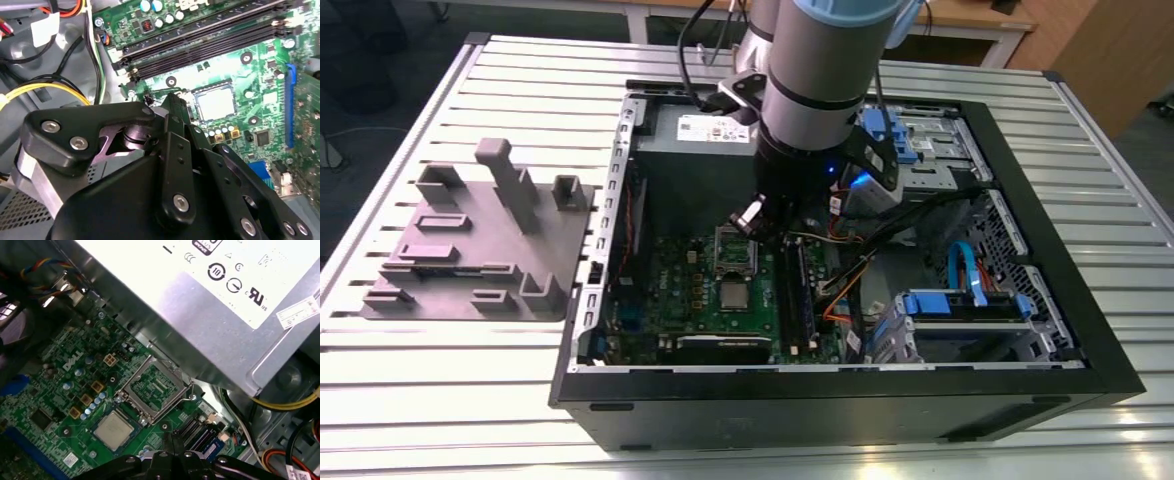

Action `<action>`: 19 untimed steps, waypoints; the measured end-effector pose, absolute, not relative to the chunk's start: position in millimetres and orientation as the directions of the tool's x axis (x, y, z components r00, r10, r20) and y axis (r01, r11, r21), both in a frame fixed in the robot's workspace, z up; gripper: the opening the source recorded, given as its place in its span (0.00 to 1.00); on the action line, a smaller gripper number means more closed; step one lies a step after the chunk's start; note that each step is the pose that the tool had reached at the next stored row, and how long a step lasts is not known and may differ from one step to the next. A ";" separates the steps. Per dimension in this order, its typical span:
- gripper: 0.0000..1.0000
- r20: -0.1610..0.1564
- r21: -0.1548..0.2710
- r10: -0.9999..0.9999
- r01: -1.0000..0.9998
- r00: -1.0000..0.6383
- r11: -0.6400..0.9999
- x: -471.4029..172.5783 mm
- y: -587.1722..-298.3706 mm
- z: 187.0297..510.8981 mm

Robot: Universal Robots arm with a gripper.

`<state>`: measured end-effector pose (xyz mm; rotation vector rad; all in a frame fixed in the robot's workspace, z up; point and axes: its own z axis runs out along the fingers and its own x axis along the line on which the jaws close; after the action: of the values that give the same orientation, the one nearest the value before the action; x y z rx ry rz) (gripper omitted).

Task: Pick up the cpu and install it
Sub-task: 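Close the cpu cover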

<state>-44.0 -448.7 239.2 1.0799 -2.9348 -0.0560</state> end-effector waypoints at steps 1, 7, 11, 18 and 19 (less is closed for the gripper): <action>0.10 -0.001 0.040 -0.649 -0.648 -0.761 0.760 -43.7 -448.0 238.2; 0.10 -0.008 0.049 -0.713 -0.712 -0.701 0.700 -42.8 -445.6 231.5; 0.10 -0.008 0.049 -0.715 -0.715 -0.699 0.697 -41.0 -438.6 230.3; 0.10 -0.008 0.049 -0.718 -0.717 -0.696 0.695 -38.6 -424.2 227.2; 0.10 -0.008 0.049 -0.718 -0.718 -0.696 0.695 -38.5 -422.6 226.6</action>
<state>-38.5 -422.6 226.6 1.2207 -2.8814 -0.0760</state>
